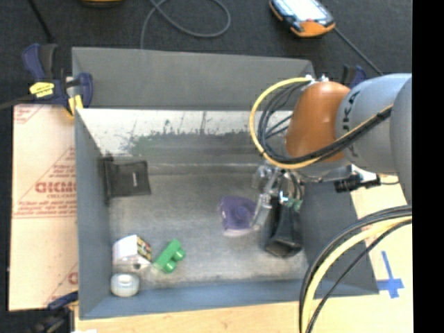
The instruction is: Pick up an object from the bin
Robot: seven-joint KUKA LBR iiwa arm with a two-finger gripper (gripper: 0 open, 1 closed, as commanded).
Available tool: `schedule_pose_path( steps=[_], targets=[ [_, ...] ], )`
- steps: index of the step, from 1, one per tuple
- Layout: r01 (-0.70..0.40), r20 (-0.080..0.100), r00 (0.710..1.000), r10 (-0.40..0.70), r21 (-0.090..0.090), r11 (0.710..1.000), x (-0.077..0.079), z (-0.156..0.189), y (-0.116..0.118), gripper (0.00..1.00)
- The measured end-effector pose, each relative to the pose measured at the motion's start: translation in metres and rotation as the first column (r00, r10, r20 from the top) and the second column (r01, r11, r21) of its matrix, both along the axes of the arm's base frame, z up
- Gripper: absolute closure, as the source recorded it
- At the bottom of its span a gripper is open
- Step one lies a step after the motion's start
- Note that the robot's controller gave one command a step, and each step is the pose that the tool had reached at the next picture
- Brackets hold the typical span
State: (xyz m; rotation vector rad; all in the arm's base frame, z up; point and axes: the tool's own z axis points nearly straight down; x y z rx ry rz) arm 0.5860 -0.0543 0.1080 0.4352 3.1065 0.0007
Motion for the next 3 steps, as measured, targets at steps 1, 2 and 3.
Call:
schedule_pose_path(
  steps=[1,2,3],
  targets=[
    [-0.030,-0.003,1.000,0.030,-0.001,1.000,0.0012,-0.0365,0.0163,0.00],
    [-0.051,-0.005,0.999,0.051,-0.004,0.999,0.0063,-0.0334,0.0254,1.00],
    [-0.051,-0.004,0.999,0.051,-0.004,0.999,0.0064,-0.0334,0.0254,1.00]
  ],
)
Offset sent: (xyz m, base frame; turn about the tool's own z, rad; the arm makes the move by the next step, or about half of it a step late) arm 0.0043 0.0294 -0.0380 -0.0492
